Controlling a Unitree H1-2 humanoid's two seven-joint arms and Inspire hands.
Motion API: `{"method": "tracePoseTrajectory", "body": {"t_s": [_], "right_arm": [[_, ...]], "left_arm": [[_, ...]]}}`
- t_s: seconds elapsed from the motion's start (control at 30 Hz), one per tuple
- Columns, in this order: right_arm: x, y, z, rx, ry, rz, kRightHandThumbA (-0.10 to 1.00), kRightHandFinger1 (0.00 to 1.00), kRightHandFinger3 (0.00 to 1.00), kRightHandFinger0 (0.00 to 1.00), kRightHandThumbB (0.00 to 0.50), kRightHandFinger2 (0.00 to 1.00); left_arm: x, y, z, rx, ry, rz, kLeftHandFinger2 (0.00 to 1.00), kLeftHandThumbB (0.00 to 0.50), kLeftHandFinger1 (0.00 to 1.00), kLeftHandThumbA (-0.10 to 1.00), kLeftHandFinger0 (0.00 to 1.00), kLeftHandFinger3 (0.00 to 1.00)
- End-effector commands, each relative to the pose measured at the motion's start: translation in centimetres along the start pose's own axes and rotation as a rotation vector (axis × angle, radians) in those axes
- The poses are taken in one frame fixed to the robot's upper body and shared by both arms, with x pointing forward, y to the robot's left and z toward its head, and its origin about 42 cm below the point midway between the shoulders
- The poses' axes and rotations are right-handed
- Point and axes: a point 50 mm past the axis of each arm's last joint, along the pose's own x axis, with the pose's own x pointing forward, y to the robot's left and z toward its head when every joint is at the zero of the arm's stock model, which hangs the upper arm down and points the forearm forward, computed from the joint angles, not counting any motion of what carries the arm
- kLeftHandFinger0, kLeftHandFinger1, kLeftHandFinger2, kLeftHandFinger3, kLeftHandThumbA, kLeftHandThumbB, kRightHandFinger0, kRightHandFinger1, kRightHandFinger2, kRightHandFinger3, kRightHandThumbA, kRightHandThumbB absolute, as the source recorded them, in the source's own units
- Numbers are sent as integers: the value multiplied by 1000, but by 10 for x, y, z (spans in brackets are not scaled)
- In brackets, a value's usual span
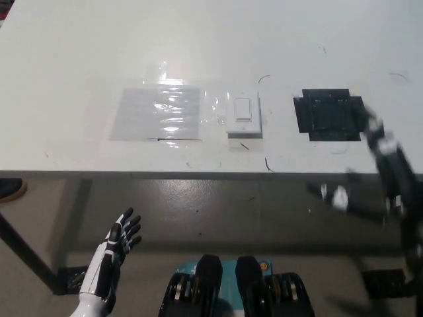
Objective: A white switch is kept at the centre of the table close to the robot and the robot uses its right hand to press it to turn it on
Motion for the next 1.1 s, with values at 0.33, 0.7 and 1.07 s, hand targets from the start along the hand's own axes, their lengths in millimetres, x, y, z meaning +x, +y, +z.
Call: {"method": "tracePoseTrajectory", "body": {"t_s": [0.33, 0.7, 1.07], "right_arm": [[206, 24, 40, -450, 189, 492, 1000, 1000, 1000, 1000, 233, 1000], [230, 64, -1, -668, 379, 668, 1000, 1000, 1000, 1000, 257, 1000], [217, 69, -19, -702, 438, 731, 1000, 1000, 1000, 1000, 292, 1000]], "left_arm": [[1, -2, 13, -10, -91, -11, 1000, 52, 1000, 1000, 1000, 1000], [0, -3, 15, -5, -87, -9, 1000, 36, 1000, 1000, 1000, 1000], [1, -1, 14, 6, -94, -12, 1000, 47, 1000, 1000, 1000, 1000]]}}
